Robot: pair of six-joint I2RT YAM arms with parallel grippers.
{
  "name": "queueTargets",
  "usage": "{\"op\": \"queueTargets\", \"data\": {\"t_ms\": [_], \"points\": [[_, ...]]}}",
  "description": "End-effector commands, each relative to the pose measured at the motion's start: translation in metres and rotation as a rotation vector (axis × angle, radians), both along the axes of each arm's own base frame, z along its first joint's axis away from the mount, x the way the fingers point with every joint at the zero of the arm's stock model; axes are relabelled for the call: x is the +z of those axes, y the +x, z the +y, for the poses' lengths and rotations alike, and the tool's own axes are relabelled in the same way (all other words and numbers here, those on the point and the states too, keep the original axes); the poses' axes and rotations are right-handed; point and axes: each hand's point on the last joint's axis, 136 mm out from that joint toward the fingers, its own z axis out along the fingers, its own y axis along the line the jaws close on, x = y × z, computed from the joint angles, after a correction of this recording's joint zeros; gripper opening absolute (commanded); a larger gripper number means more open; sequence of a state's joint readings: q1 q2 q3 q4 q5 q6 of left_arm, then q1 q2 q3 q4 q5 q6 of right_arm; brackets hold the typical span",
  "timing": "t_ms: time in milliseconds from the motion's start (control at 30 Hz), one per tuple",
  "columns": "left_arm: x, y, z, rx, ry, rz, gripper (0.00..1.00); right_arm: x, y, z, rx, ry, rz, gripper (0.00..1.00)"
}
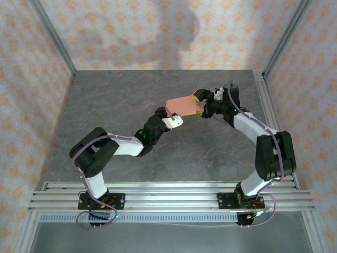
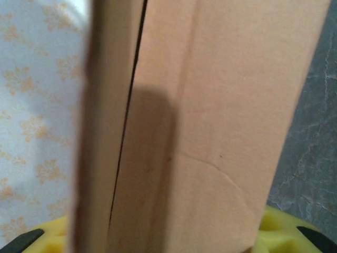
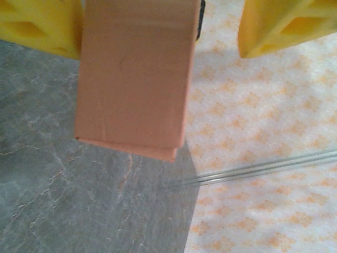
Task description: Fold the paper box
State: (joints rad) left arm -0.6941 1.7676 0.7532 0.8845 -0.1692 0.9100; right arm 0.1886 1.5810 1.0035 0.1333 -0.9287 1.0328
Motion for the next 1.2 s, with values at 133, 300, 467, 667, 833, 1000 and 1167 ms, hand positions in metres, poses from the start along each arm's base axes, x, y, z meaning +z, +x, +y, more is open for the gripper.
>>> {"op": "queueTargets", "data": {"t_ms": [133, 300, 467, 667, 833, 1000, 1167], "points": [[0.006, -0.008, 0.011, 0.041, -0.01, 0.13, 0.33, 0.021, -0.005, -0.028, -0.043, -0.173, -0.092, 0.87], [-0.007, -0.028, 0.024, 0.044, 0.0, 0.328, 0.33, 0.018, -0.01, -0.055, -0.089, -0.298, -0.139, 0.88], [-0.017, -0.057, 0.036, 0.051, 0.017, 0.523, 0.33, 0.031, -0.02, -0.07, -0.043, -0.493, -0.288, 0.88], [-0.028, -0.087, 0.054, 0.057, 0.003, 0.753, 0.34, 0.049, -0.038, -0.074, 0.085, -0.703, -0.51, 0.88], [-0.035, -0.103, 0.064, 0.071, -0.008, 0.89, 0.34, 0.055, -0.055, -0.053, 0.248, -0.797, -0.664, 0.88], [-0.048, -0.11, 0.065, 0.051, -0.015, 0.992, 0.34, 0.046, -0.066, -0.034, 0.402, -0.862, -0.732, 0.89], [-0.065, -0.118, 0.059, 0.019, -0.01, 1.118, 0.33, 0.044, -0.076, -0.019, 0.51, -0.881, -0.821, 0.87]]}}
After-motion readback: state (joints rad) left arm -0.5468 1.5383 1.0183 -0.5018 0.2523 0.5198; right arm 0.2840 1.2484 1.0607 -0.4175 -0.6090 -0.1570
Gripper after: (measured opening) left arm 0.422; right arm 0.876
